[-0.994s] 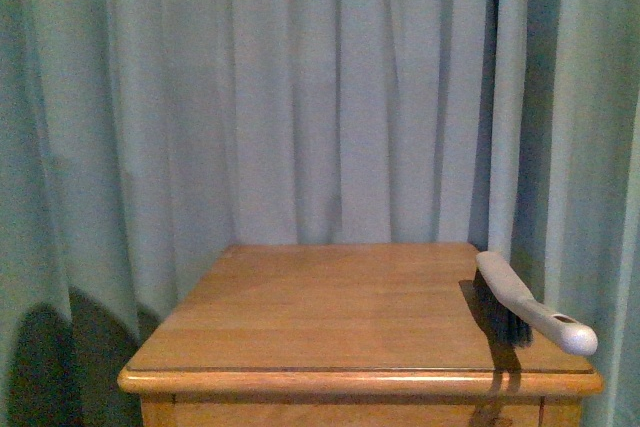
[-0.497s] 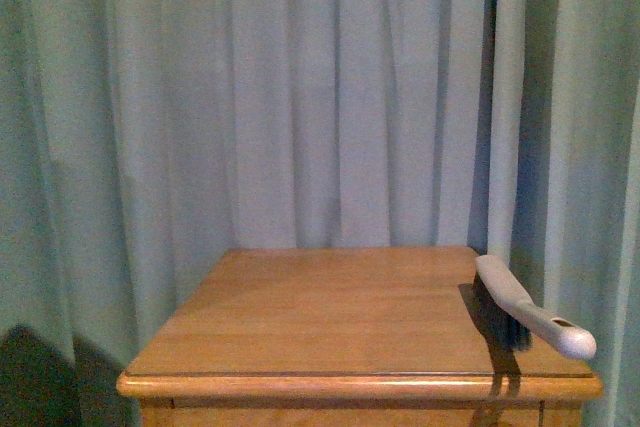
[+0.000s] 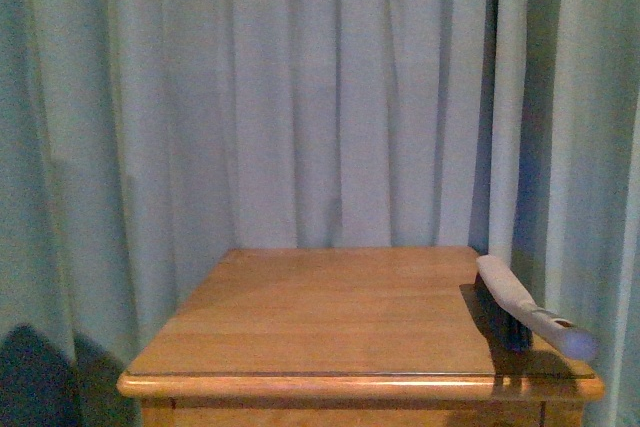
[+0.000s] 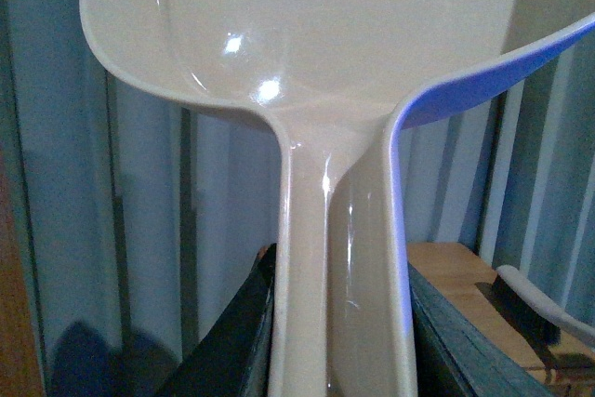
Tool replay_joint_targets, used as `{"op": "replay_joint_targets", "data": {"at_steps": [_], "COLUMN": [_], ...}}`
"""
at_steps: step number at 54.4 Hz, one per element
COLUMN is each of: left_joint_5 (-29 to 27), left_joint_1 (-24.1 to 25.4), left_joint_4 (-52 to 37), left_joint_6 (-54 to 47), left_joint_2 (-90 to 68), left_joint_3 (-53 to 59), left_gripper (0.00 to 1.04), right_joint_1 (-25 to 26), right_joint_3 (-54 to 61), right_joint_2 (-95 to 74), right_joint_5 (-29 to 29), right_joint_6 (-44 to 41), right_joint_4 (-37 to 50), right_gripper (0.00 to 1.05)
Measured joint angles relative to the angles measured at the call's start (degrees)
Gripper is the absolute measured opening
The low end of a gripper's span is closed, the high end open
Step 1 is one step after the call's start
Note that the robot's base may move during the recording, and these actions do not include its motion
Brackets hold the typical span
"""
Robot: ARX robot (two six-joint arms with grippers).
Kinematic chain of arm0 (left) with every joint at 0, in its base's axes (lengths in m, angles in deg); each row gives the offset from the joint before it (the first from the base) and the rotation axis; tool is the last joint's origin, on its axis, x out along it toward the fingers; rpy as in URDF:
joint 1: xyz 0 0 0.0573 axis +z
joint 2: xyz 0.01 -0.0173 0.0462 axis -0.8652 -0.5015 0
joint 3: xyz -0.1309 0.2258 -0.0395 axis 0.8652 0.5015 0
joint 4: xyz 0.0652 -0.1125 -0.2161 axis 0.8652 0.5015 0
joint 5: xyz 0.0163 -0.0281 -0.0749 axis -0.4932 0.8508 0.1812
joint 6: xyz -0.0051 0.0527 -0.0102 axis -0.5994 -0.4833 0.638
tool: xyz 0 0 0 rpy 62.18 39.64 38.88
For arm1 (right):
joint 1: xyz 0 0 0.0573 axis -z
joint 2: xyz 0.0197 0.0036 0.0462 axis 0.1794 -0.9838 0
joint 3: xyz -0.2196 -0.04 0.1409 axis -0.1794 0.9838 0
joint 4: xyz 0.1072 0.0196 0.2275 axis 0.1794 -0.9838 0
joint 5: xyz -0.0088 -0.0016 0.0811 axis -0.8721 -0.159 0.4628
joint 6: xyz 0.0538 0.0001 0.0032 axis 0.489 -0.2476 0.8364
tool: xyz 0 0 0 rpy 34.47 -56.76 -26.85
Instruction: Clean up trash
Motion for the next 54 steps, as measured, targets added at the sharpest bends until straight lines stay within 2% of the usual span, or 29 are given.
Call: {"op": "replay_joint_targets", "data": {"at_steps": [11, 26, 54], "left_joint_5": [-0.02, 0.00, 0.00], "left_joint_1": [0.00, 0.00, 0.00], "left_joint_4": [0.00, 0.00, 0.00], "left_joint_6": [0.00, 0.00, 0.00], "left_joint_2": [0.00, 0.00, 0.00], "left_joint_3": [0.00, 0.00, 0.00], "left_gripper": [0.28, 0.28, 0.28], "right_joint_1": [-2.45, -3.72, -4.63], "right_joint_3": [-12.22, -21.42, -29.00], "right_joint_2": [-14.12, -27.21, -35.10], "right_joint_5": [0.31, -1.60, -3.15], "right_joint_6": [7.63, 15.08, 19.30], "right_joint_4": [-5.73, -10.67, -17.73], "right_gripper": [0.97, 0.97, 0.97]}}
